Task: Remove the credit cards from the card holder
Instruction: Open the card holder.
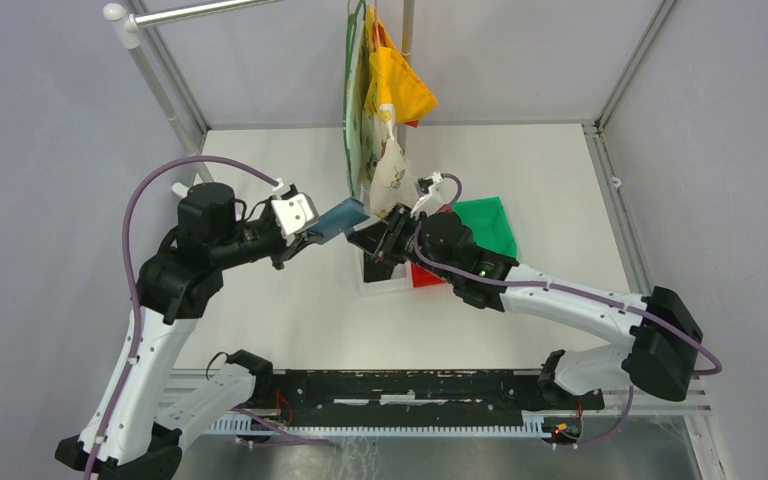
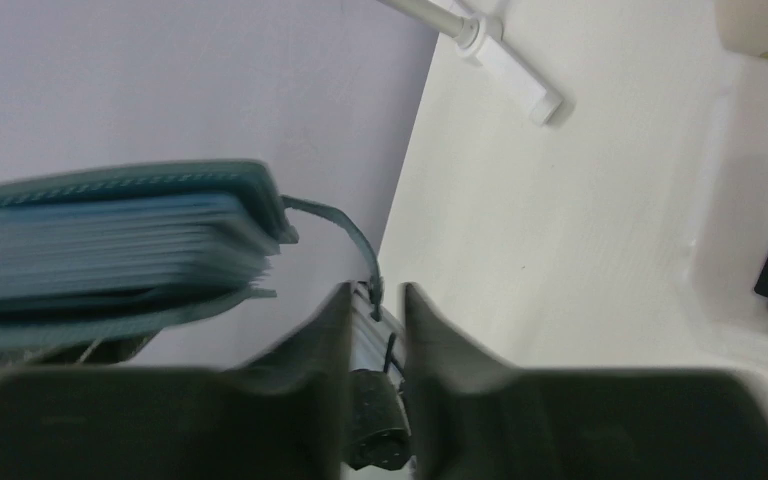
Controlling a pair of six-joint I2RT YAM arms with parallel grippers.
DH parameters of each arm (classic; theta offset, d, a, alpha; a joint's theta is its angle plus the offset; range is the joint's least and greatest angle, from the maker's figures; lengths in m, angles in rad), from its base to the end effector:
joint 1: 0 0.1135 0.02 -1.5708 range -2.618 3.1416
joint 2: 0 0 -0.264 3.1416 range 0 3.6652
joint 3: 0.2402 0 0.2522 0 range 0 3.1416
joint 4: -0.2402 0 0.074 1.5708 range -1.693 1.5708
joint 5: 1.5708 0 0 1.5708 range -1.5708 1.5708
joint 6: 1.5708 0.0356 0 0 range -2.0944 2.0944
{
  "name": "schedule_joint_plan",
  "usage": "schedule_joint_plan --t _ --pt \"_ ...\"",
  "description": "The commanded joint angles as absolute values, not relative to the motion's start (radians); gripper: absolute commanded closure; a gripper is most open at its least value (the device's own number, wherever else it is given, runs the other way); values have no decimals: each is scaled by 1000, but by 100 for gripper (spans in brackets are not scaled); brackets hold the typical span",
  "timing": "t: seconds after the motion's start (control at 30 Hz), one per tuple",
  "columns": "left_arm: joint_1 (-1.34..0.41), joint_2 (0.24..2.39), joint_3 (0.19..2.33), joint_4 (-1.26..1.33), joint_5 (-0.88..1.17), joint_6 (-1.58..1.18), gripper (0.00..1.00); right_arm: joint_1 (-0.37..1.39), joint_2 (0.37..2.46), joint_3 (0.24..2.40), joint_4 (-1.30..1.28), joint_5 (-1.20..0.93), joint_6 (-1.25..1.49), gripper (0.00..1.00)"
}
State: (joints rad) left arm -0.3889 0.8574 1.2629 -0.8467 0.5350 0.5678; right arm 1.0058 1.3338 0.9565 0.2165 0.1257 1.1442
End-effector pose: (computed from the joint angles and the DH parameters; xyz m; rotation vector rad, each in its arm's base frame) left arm 0.1257 -0.0711 0.4202 1.1930 1.5683 -0.4201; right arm 0.1728 0.2643 0.3181 0.2414 1.9571 1.4148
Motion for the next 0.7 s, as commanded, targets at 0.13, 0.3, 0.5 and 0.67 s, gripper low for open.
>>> schedule_joint_plan --t 0.13,0.3,0.5,0.67 --pt "-393 892 1319 -769 661 431 98 999 1162 925 255 81 767 22" --pt "-394 937 1382 -789 749 346 98 987 1159 1010 183 -53 588 17" --pt "-393 964 1461 -800 857 224 98 969 1181 1113 43 -132 482 27" --pt "-394 983 1505 -806 962 131 98 964 1148 1115 38 -227 410 38"
